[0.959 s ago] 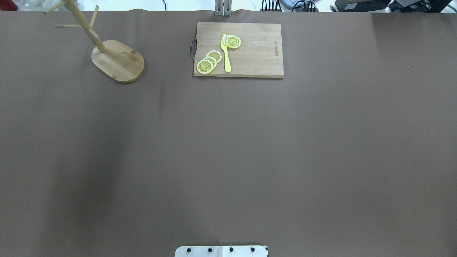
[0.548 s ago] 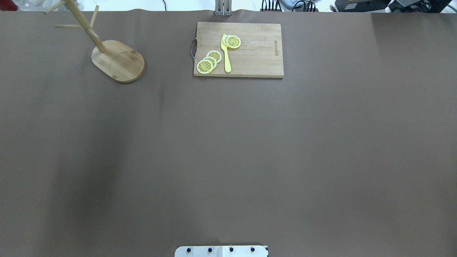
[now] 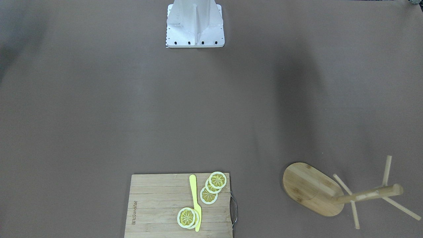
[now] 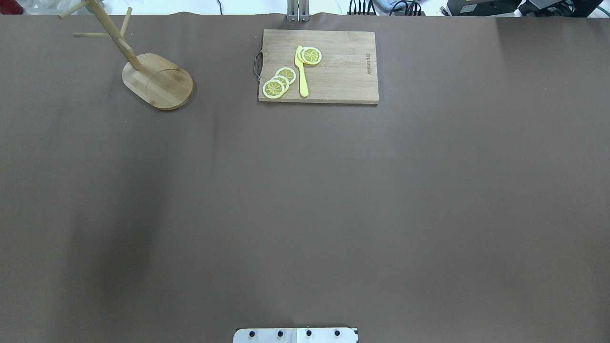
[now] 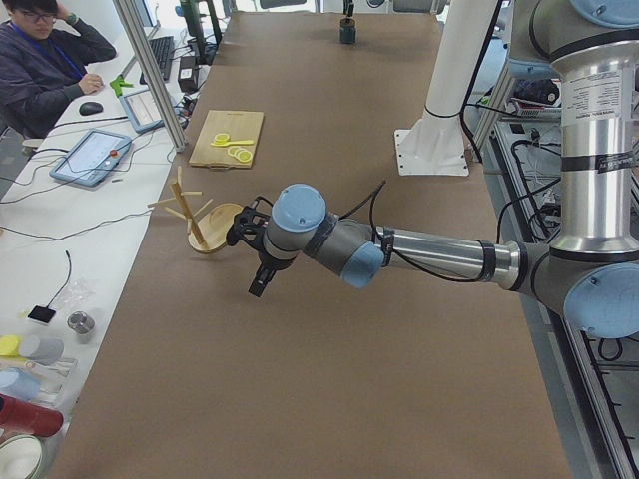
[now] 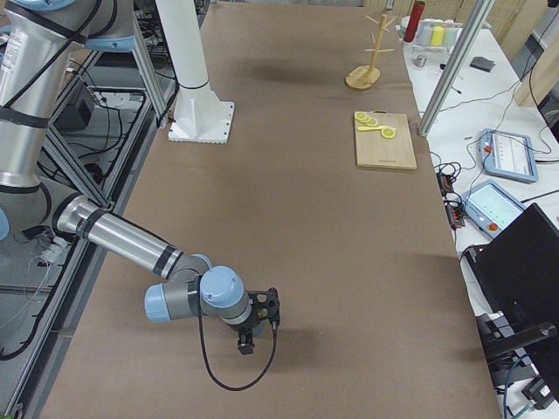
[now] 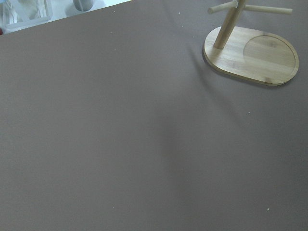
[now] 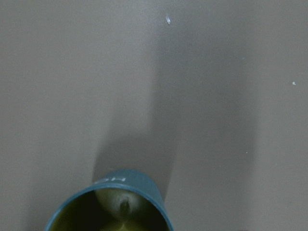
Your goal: Hang cup on storage rack
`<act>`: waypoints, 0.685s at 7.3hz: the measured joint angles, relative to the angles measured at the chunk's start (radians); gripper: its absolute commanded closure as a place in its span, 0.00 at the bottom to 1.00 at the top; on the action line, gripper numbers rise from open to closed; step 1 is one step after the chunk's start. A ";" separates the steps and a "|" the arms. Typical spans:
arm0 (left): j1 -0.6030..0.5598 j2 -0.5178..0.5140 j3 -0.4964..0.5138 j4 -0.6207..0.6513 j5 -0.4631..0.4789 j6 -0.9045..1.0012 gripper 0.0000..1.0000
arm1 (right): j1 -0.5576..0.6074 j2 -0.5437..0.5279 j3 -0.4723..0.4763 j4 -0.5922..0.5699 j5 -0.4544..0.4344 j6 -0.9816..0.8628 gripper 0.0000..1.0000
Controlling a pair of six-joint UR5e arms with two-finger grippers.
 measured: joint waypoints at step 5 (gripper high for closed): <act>0.000 0.000 0.004 -0.005 -0.001 0.002 0.01 | 0.000 0.009 -0.004 0.009 0.021 0.005 1.00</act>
